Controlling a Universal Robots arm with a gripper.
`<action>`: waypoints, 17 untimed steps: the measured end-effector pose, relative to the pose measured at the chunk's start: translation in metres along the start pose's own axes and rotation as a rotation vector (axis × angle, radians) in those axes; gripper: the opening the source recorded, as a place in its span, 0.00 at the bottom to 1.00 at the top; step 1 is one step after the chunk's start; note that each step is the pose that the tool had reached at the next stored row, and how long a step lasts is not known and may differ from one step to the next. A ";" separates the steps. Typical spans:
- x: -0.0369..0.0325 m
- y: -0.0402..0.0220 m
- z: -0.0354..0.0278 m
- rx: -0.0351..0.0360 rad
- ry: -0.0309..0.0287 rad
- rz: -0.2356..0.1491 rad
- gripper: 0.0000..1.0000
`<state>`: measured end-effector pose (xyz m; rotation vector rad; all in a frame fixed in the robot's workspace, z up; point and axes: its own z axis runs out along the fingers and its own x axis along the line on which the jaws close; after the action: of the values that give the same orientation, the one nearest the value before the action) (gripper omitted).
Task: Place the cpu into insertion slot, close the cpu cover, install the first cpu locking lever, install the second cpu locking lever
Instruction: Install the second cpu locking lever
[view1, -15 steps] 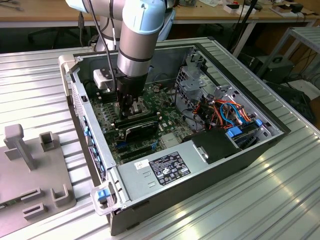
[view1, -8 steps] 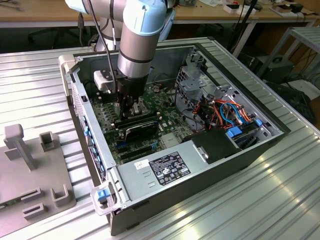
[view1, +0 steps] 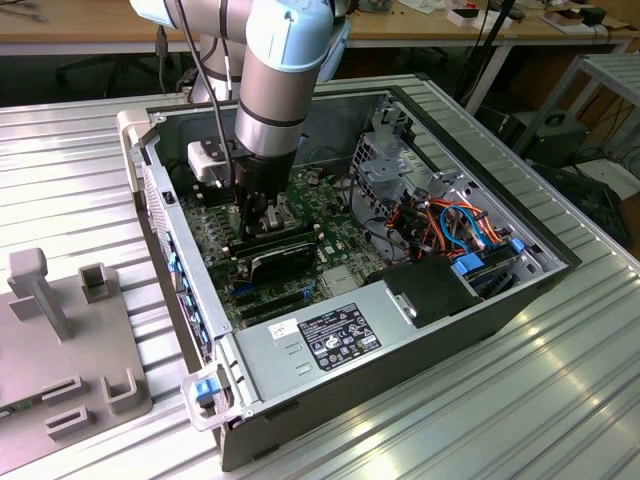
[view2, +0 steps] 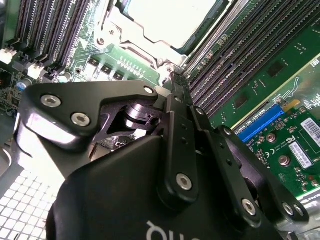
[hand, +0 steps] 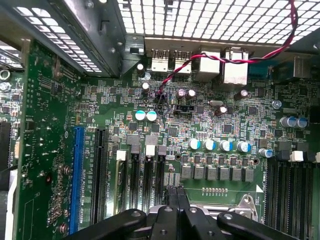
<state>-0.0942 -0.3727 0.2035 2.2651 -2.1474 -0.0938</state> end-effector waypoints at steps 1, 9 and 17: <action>0.0000 0.0000 -0.0002 0.0000 -0.0001 0.000 0.11; -0.0003 0.0024 -0.0005 -0.0002 0.0001 0.000 0.11; -0.0023 0.0027 0.0013 -0.0004 0.0004 0.000 0.11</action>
<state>-0.0971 -0.3704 0.2024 2.2646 -2.1471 -0.0939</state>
